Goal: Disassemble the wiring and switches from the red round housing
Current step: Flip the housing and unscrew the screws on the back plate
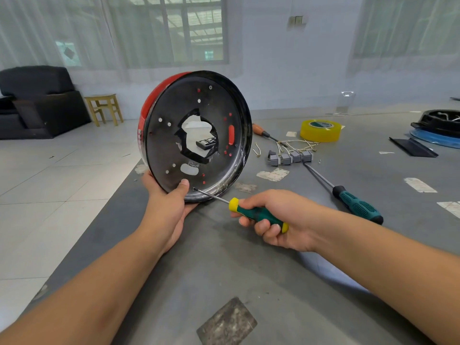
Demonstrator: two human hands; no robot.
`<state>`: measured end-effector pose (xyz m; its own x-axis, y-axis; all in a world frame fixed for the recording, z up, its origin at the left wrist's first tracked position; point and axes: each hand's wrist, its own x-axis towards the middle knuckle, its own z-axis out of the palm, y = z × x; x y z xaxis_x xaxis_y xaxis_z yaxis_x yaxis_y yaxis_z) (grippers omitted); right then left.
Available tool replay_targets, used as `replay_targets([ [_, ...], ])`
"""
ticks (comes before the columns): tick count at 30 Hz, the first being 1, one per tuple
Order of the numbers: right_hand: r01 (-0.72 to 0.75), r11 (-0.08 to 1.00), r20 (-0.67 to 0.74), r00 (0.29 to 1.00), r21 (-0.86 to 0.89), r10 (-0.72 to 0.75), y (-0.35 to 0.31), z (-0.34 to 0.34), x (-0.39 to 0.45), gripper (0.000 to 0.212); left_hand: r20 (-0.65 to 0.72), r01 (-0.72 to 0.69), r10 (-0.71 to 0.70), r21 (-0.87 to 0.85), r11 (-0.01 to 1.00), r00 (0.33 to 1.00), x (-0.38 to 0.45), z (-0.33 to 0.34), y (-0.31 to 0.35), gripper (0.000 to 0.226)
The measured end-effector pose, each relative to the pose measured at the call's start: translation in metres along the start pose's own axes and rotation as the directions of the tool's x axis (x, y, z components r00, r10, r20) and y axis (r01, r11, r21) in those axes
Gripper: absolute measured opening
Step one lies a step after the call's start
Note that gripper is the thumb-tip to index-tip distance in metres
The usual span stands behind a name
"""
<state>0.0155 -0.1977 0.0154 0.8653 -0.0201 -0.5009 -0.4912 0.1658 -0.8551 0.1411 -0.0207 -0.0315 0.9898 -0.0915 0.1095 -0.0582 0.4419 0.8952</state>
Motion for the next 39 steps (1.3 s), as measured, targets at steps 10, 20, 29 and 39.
replay_targets([
  [10,-0.113,-0.477,0.362,0.507,-0.872,-0.782,0.02,0.005,-0.006,0.037,-0.024,-0.002,0.004,0.054,0.999,1.0,-0.001,0.0,0.0,0.049],
  [20,0.479,0.409,-0.085,0.563,-0.777,-0.822,0.006,0.014,-0.002,0.029,-0.046,-0.064,0.066,0.05,0.997,0.997,-0.004,0.001,0.002,0.047],
  [29,0.638,0.717,-0.279,0.66,-0.282,-0.697,0.003,0.002,0.01,0.031,-0.118,-0.057,0.067,0.084,0.995,0.991,0.001,-0.001,0.001,0.046],
  [39,0.508,-0.191,0.345,0.228,-0.84,-0.911,-0.001,-0.007,-0.011,0.032,-0.125,0.01,0.003,0.098,0.995,0.992,0.002,-0.002,0.002,0.049],
])
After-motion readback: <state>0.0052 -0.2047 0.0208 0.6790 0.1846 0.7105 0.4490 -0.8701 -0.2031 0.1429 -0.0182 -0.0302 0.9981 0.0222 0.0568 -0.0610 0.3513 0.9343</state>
